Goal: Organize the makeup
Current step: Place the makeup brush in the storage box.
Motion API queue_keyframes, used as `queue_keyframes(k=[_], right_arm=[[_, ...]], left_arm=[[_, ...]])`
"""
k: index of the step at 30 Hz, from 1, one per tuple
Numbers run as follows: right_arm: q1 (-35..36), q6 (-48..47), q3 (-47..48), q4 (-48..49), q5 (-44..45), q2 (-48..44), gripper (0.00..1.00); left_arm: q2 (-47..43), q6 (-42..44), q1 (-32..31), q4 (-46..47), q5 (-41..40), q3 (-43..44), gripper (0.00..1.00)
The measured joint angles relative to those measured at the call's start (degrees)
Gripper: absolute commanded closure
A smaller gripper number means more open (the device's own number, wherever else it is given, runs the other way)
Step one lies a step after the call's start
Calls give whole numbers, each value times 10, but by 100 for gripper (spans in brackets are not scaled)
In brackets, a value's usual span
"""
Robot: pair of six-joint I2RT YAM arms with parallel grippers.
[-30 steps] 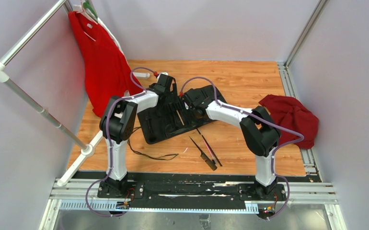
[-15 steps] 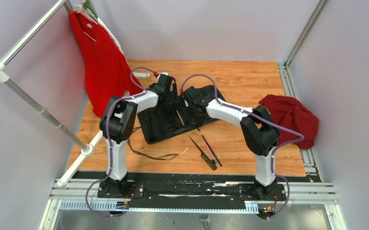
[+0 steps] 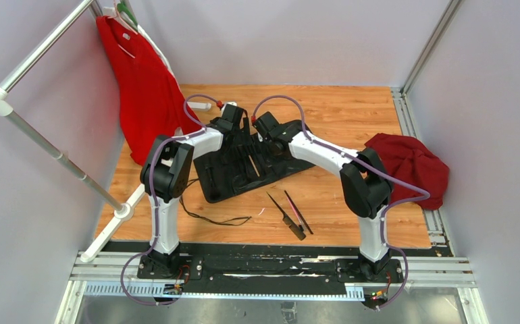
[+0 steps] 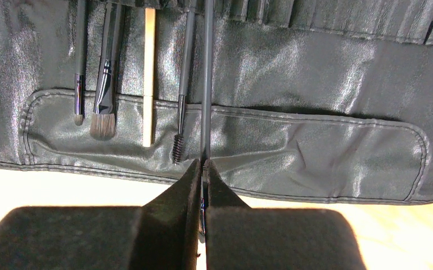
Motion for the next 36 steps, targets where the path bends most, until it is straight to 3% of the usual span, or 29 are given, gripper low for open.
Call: queue_keyframes(k=[11,36], right_arm=[[0,14,12,-65,-2,11,99],[0,19,37,-82,-14,50,99]], left_arm=[[0,1,0,0,1,0,1],[0,1,1,0,1,0,1]])
